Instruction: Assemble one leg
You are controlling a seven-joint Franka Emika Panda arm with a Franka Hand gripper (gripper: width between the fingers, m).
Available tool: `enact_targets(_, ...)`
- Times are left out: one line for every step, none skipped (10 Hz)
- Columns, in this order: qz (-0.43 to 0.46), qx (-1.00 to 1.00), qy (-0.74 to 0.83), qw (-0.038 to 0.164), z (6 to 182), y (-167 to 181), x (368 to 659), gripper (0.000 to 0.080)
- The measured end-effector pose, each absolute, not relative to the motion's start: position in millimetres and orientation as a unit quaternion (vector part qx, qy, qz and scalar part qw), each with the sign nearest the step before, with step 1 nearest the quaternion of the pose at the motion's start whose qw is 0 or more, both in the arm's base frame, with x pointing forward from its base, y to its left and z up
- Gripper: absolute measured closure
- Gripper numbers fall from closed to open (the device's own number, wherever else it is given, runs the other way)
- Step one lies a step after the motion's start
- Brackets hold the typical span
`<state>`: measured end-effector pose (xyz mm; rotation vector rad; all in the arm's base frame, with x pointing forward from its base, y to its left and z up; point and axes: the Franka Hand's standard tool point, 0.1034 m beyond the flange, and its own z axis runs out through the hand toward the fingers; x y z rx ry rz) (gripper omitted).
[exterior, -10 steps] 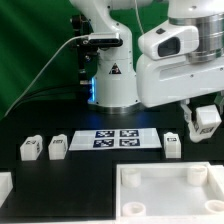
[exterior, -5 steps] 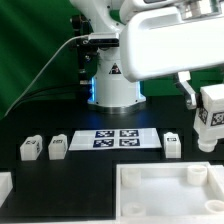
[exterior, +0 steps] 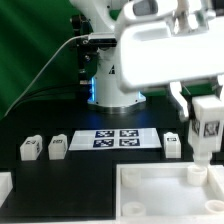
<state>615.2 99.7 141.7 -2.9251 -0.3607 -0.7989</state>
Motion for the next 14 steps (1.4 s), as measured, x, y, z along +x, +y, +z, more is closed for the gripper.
enact_targets(-0.266,-0.956,-0.116,0.048,125.2,103.3,615.8,0.0506)
enact_targets(-0.279,-0.951,-0.122,0.045,120.4,100.2,618.5,0.0506)
enact_targets(-0.287,-0.949,-0.119,0.045,114.6,94.5,619.7,0.0506)
enact_targets(-0.285,-0.950,-0.119,0.047,112.1,95.8,618.3,0.0506)
enact_targets(-0.283,-0.951,-0.120,0.048,108.8,96.9,616.9,0.0506)
enact_targets(-0.279,-0.951,-0.120,0.050,104.4,99.6,615.1,0.0506)
enact_targets(-0.277,-0.951,-0.124,0.052,101.6,106.1,613.7,0.0506)
enact_targets(-0.277,-0.951,-0.127,0.054,101.1,112.7,613.1,0.0506)
enact_targets(-0.276,-0.951,-0.128,0.055,99.2,115.5,613.6,0.0506)
enact_targets(-0.275,-0.951,-0.129,0.056,96.5,117.3,613.6,0.0506)
enact_targets(-0.274,-0.951,-0.129,0.057,94.9,117.5,613.4,0.0506)
enact_targets(-0.273,-0.951,-0.129,0.057,93.6,117.4,614.0,0.0506)
enact_targets(-0.275,-0.951,-0.128,0.058,92.6,117.6,616.8,0.0506)
enact_targets(-0.276,-0.951,-0.127,0.058,92.1,117.4,619.9,0.0506)
